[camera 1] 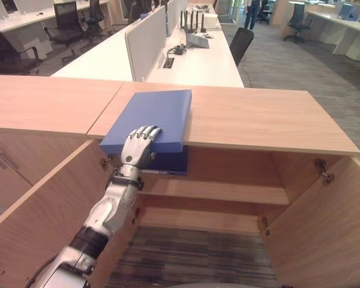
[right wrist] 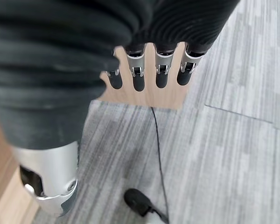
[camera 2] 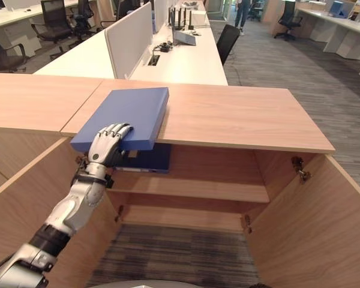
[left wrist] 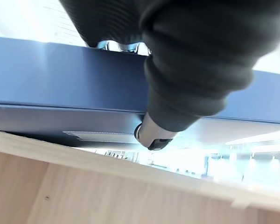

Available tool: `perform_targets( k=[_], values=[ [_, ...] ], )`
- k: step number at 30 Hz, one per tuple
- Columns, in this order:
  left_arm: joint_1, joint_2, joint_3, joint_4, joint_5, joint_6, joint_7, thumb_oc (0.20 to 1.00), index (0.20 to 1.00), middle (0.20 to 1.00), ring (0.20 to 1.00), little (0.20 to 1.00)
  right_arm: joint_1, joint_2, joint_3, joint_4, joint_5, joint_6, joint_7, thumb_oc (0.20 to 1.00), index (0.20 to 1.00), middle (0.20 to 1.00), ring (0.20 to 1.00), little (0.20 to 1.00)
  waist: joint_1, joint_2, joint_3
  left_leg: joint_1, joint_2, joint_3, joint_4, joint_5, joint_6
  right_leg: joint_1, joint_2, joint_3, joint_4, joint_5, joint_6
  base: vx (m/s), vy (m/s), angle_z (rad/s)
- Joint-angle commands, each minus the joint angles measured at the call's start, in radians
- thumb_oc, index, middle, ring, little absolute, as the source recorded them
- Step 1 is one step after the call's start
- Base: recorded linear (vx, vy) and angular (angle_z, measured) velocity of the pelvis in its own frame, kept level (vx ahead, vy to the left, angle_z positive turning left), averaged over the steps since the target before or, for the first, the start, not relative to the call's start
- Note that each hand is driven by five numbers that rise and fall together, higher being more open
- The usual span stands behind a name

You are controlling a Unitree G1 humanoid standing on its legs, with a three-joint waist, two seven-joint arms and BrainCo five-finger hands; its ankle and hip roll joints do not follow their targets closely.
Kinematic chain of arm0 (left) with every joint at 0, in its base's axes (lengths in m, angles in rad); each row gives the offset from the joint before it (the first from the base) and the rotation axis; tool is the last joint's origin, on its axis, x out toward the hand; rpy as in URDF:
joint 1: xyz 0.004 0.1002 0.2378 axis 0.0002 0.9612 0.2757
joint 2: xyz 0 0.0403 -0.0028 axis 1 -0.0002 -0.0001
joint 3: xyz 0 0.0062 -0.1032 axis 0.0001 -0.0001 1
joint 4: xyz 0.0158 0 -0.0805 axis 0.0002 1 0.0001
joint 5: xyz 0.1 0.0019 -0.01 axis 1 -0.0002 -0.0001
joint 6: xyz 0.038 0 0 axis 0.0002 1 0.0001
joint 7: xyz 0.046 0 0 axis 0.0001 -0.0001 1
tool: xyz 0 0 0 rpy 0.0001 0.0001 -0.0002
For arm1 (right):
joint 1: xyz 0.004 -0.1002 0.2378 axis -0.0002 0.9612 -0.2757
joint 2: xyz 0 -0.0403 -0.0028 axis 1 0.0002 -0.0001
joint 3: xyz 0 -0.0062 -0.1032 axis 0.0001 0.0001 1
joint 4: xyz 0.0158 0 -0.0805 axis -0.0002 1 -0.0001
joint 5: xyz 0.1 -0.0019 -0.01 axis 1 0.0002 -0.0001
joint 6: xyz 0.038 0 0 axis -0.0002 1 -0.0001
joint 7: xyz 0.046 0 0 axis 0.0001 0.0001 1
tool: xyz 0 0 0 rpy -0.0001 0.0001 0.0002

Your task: Put the empty folder in the office cabinet

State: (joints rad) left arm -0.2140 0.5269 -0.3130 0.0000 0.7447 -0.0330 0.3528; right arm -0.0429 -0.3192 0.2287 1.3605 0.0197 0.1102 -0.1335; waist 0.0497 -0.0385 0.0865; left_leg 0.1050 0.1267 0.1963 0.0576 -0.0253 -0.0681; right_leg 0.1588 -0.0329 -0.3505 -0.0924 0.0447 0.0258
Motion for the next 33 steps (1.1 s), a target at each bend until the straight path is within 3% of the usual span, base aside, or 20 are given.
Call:
perform_targets(
  k=[1,4,6,7,8,9,12,13,15,20,25,29,33],
  values=[
    [0.083,0.048,0.02,-0.092,-0.197,-0.062,-0.132,0.2,0.2,0.2,0.2,0.2,-0.036,-0.013,0.009,-0.019,0.034,-0.038,-0.002,1.0,1.0,1.0,1.0,1.0,0.005,-0.073,0.021,-0.061,-0.008,-0.026,0.125,-0.09,-0.012,0.024,-0.02,0.014,0.005,-0.07,0.048,-0.01,-0.031,0.05],
    [0.167,0.038,0.052,-0.251,-0.423,-0.08,-0.249,0.2,0.2,0.2,0.2,0.2,-0.019,0.0,0.026,-0.08,0.06,-0.053,0.007,1.0,1.0,1.0,1.0,1.0,0.01,-0.074,0.034,-0.068,-0.005,-0.032,0.128,-0.093,-0.01,0.017,-0.016,0.016,0.005,-0.07,0.046,-0.03,-0.035,0.06],
    [0.226,0.042,0.046,-0.405,-0.721,-0.104,-0.393,0.2,0.2,0.2,0.2,0.2,0.001,-0.004,0.046,-0.129,0.064,-0.063,0.036,1.0,1.0,1.0,1.0,1.0,0.007,-0.074,0.043,-0.078,-0.007,-0.038,0.131,-0.089,-0.005,0.01,-0.016,0.014,0.005,-0.067,0.043,-0.04,-0.03,0.04],
    [0.227,0.044,0.048,-0.408,-0.723,-0.102,-0.395,0.2,0.2,0.2,0.2,0.2,0.001,-0.003,0.046,-0.13,0.064,-0.063,0.037,1.0,1.0,1.0,1.0,1.0,0.006,-0.076,0.042,-0.081,-0.009,-0.038,0.129,-0.083,-0.003,0.007,-0.018,0.013,0.005,-0.064,0.042,0.0,0.0,0.0],
    [0.246,0.087,0.052,-0.488,-0.873,-0.105,-0.454,0.2,0.2,0.2,0.2,0.2,0.017,-0.014,0.059,-0.199,0.052,-0.063,0.052,1.0,1.0,1.0,1.0,1.0,0.005,-0.068,0.047,-0.078,-0.007,-0.037,0.129,-0.09,-0.003,0.009,-0.014,0.015,0.005,-0.067,0.042,0.0,0.0,0.0],
    [0.249,0.089,0.055,-0.492,-0.876,-0.103,-0.456,0.2,0.2,0.2,0.2,0.2,0.019,-0.013,0.059,-0.202,0.051,-0.061,0.053,1.0,1.0,1.0,1.0,1.0,0.003,-0.071,0.045,-0.08,-0.01,-0.036,0.127,-0.083,-0.002,0.006,-0.017,0.014,0.005,-0.064,0.042,0.0,0.0,0.0],
    [0.269,0.165,0.137,-0.572,-1.127,-0.105,-0.494,0.2,0.2,0.2,0.2,0.2,0.055,-0.028,0.064,-0.267,0.023,-0.059,0.074,1.0,1.0,1.0,1.0,1.0,0.001,-0.062,0.039,-0.07,-0.013,-0.03,0.117,-0.083,-0.003,0.007,-0.017,0.013,0.005,-0.063,0.043,0.01,0.007,0.0],
    [0.294,0.154,0.17,-0.598,-1.248,-0.113,-0.48,0.2,0.2,0.2,0.2,0.2,0.071,-0.026,0.079,-0.296,0.006,-0.059,0.091,1.0,1.0,1.0,1.0,1.0,0.006,-0.058,0.037,-0.062,-0.013,-0.031,0.118,-0.088,-0.003,0.013,-0.015,0.014,0.005,-0.067,0.042,0.01,0.014,-0.05],
    [0.298,0.116,0.167,-0.583,-1.327,-0.107,-0.455,0.2,0.2,0.2,0.2,0.2,0.075,-0.02,0.092,-0.293,0.0,-0.058,0.098,1.0,1.0,1.0,1.0,1.0,0.009,-0.06,0.036,-0.061,-0.013,-0.033,0.118,-0.086,-0.002,0.015,-0.013,0.014,0.005,-0.068,0.039,0.02,-0.01,-0.07],
    [0.282,0.076,0.172,-0.603,-1.389,-0.12,-0.429,0.2,0.2,0.2,0.2,0.2,0.101,-0.009,0.103,-0.313,-0.009,-0.071,0.106,1.0,1.0,1.0,1.0,1.0,0.008,-0.065,0.038,-0.062,-0.017,-0.041,0.113,-0.08,0.0,0.015,-0.013,0.014,0.005,-0.07,0.038,0.0,0.0,0.0],
    [0.218,0.039,0.16,-0.614,-1.361,-0.118,-0.392,0.2,0.2,0.2,0.2,0.2,-0.014,0.066,0.108,-0.111,0.033,-0.061,0.074,1.0,1.0,1.0,1.0,1.0,0.018,-0.054,0.038,-0.058,-0.02,-0.046,0.108,-0.078,0.002,0.021,-0.013,0.009,0.005,-0.071,0.037,0.01,0.001,0.03],
    [0.212,0.045,0.139,-0.592,-1.317,-0.101,-0.394,0.2,0.2,0.2,0.2,0.2,-0.03,0.082,0.115,-0.092,0.039,-0.059,0.074,1.0,1.0,1.0,1.0,1.0,0.023,-0.05,0.038,-0.053,-0.018,-0.045,0.106,-0.078,0.003,0.025,-0.012,0.009,0.005,-0.073,0.036,0.01,-0.003,0.04],
    [0.302,0.108,0.132,-0.526,-1.211,-0.045,-0.441,0.2,0.2,0.2,0.2,0.2,-0.024,0.088,0.112,-0.088,0.052,-0.057,0.082,1.0,1.0,1.0,1.0,1.0,0.024,-0.043,0.042,-0.051,-0.015,-0.042,0.106,-0.077,0.002,0.026,-0.009,0.009,0.005,-0.075,0.034,0.0,0.0,0.0]
  ],
)
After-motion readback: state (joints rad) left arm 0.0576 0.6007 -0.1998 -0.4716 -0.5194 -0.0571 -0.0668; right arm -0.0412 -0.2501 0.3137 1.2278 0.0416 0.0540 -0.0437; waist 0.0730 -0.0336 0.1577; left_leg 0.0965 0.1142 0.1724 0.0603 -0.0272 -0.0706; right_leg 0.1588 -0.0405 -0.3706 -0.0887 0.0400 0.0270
